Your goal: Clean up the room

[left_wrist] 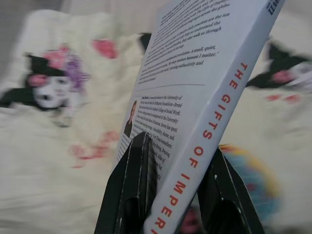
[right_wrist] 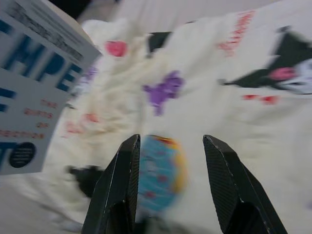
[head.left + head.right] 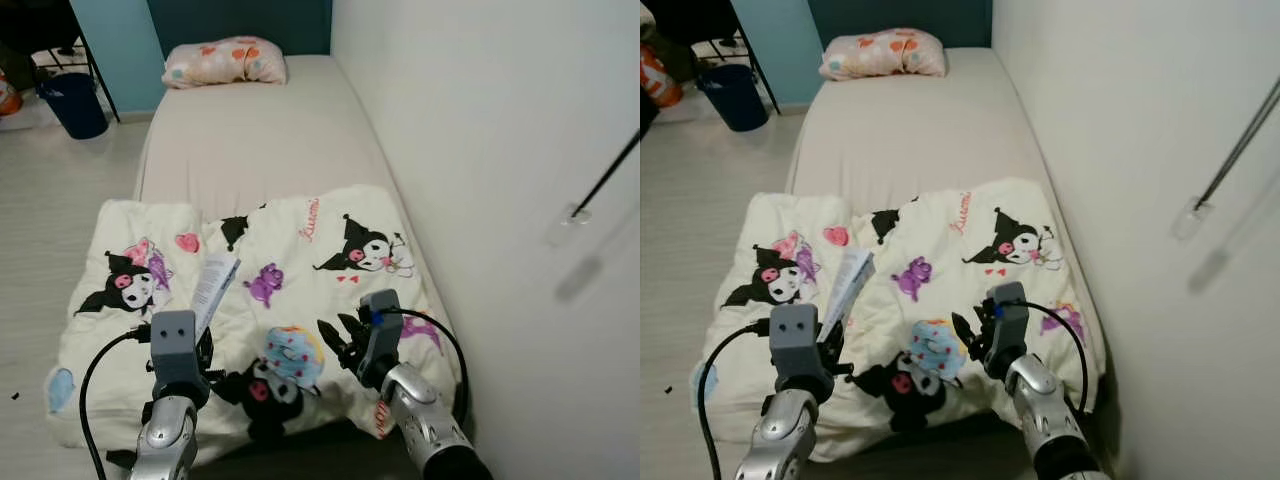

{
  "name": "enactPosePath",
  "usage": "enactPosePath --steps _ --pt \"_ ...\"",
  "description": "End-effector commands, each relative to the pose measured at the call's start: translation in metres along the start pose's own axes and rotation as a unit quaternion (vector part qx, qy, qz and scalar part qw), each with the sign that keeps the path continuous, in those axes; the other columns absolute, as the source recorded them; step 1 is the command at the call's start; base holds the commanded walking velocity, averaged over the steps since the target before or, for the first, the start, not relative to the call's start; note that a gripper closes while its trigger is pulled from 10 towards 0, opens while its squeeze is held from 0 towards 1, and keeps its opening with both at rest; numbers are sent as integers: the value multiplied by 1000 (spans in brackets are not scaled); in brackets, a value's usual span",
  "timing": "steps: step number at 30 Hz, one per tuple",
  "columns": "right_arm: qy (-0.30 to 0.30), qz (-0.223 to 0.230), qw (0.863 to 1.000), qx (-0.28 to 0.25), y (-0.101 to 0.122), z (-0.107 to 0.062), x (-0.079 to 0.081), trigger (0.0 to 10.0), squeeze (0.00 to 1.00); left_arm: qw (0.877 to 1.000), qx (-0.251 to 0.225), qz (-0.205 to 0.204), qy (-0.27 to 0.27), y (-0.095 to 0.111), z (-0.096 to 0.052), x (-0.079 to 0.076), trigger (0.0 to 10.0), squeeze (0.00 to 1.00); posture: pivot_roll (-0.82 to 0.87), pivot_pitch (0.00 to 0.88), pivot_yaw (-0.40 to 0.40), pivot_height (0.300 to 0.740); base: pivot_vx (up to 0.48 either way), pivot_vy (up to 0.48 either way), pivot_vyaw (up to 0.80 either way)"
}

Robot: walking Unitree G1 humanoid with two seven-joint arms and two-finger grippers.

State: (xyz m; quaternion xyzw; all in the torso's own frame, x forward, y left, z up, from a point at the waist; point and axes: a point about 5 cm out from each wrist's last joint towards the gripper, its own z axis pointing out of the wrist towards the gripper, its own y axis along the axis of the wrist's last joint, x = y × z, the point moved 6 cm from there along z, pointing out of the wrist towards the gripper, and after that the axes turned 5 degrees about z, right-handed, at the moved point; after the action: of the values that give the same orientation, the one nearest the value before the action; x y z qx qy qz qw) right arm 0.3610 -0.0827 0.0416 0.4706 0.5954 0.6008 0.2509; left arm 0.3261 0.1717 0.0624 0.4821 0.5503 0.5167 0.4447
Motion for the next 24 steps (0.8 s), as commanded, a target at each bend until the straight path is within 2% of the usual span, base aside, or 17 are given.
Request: enactPosePath --steps 1,16,18,24 --pt "3 9 1000 4 -4 1 4 10000 0 1000 -20 -7 10 8 0 6 10000 0 -5 151 -13 740 0 0 0" --pt "4 7 1000 5 -2 2 5 10000 0 1000 -19 -9 8 6 -3 7 10000 0 -4 153 -14 740 0 0 0" --pt "-12 -19 999 29 -12 1 0 10000 0 1000 -8 14 5 -1 -4 9 10000 0 -2 153 -16 740 0 0 0" --pt "-59 -14 998 22 -7 0 -17 10000 0 1000 -2 21 7 -4 -5 15 10000 0 1 153 -17 740 0 0 0"
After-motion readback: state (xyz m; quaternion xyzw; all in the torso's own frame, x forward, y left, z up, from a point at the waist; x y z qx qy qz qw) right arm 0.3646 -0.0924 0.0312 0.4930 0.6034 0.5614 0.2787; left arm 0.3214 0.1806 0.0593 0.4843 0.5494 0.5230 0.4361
